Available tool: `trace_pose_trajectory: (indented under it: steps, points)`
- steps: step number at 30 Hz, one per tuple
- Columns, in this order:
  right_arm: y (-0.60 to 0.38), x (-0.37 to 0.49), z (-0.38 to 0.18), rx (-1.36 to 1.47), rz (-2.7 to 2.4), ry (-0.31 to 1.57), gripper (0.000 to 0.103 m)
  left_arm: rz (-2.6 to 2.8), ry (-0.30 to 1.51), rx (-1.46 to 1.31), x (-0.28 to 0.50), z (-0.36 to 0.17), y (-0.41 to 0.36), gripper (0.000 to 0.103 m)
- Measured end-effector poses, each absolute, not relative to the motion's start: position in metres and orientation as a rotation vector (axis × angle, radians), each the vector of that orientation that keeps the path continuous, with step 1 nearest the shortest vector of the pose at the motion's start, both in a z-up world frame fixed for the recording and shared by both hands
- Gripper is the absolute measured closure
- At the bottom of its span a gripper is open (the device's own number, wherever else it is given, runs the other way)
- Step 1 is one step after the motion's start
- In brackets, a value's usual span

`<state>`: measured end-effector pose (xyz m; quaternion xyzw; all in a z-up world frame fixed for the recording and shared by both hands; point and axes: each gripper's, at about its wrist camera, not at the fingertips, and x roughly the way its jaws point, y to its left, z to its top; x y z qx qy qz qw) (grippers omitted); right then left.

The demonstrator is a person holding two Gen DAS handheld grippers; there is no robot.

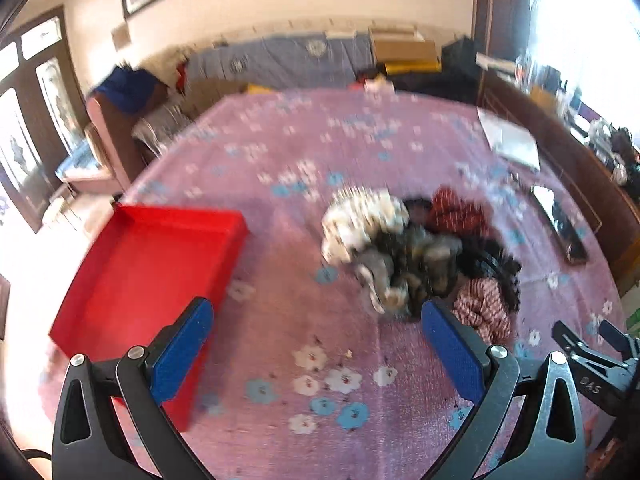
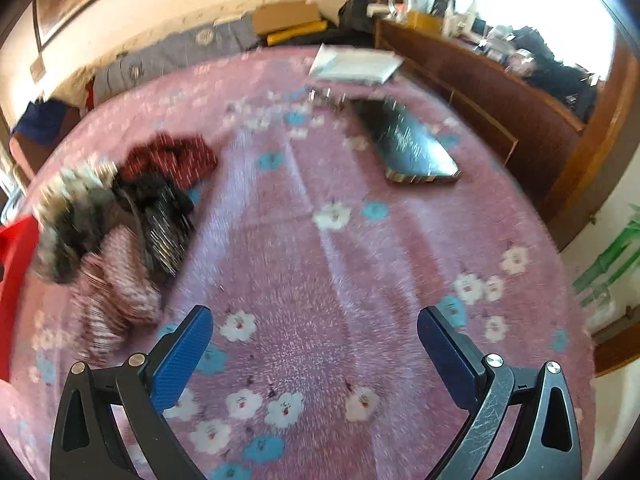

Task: Organize jewelry

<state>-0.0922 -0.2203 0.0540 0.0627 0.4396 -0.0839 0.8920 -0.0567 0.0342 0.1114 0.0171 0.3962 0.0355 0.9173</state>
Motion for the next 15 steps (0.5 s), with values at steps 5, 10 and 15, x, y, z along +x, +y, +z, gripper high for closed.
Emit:
trace_pose_trajectory:
  steps: [5,10,15]
  points:
    - [-0.209,-0.102,0.094,0.147,-0.149,0.841,0.0,0.125,0.705,0.05,-0.073,0.15,0.045,0.0]
    - [-0.191,-0.107,0.129,0.159,-0.109,0.777,0.0,0.164,0.616,0.064,-0.088,0.179,0.053,0.0]
    - [-0.172,-0.111,0.157,0.177,-0.034,0.76,0.0,0.197,0.533,0.064,-0.104,0.207,0.064,0.0]
